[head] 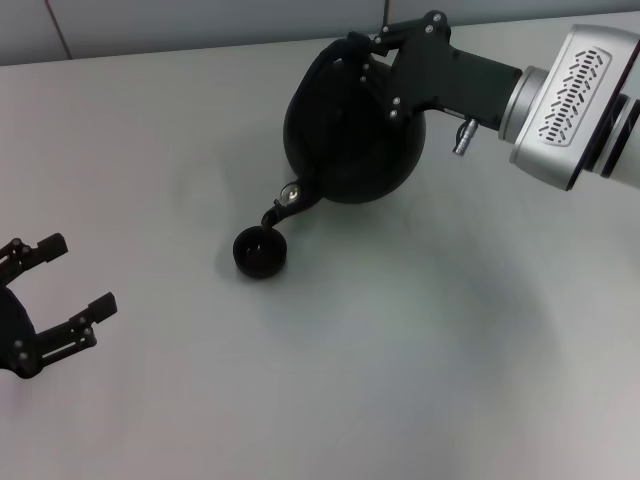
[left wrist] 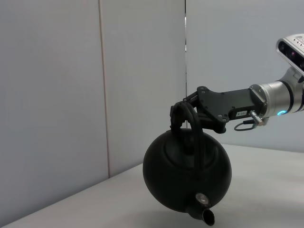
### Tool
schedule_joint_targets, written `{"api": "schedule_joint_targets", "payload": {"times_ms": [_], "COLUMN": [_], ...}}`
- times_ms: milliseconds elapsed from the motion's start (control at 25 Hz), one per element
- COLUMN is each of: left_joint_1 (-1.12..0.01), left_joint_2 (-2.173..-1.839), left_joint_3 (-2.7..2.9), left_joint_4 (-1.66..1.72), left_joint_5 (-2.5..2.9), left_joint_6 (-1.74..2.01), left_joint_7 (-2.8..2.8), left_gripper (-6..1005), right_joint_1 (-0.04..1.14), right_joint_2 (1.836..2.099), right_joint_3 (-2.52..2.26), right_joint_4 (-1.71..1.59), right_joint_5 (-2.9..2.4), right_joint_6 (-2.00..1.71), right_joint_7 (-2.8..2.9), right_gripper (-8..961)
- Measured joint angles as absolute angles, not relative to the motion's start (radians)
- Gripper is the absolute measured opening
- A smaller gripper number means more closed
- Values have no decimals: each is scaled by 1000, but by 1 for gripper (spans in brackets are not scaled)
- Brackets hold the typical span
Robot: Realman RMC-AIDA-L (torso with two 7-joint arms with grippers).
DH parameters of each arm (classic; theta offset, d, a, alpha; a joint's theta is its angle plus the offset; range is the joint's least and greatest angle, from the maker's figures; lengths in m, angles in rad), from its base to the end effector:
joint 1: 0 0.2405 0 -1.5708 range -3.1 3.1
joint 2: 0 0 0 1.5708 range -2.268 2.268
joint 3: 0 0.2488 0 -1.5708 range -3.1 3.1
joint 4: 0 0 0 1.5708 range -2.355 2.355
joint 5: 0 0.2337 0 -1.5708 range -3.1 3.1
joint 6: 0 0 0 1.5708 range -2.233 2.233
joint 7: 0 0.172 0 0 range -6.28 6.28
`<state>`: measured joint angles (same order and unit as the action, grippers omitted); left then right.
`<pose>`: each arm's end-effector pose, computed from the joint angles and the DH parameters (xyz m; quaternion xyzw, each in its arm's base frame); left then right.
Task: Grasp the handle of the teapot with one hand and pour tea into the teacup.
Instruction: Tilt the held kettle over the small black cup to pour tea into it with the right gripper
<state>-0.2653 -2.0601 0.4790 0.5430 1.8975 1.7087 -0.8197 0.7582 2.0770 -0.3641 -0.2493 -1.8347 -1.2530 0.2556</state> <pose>-0.3353 0.2690 0.0085 -0.9071 -0.1151 -0.2950 0.2771 0.2229 0.4286 -0.0452 -0.8839 -0.1279 0.2185 0.3932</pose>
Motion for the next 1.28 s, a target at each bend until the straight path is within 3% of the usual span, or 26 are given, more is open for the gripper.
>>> {"api": "schedule_joint_targets", "payload": {"times_ms": [1280], "left_joint_1": [-274], "left_joint_2": [-2060], "left_joint_3": [472], "left_joint_4": [533], "left_joint_5": [1896], "left_joint_6": [1709], "left_joint_7": [-818], "left_gripper": [861], "right_joint_1": [775], "right_joint_2": [2082], "right_joint_3": [-431], "right_joint_4": [-279], "right_joint_5": [-1835], "right_joint_6": [-1249], "right_joint_7": [201], "right_gripper": [83]}}
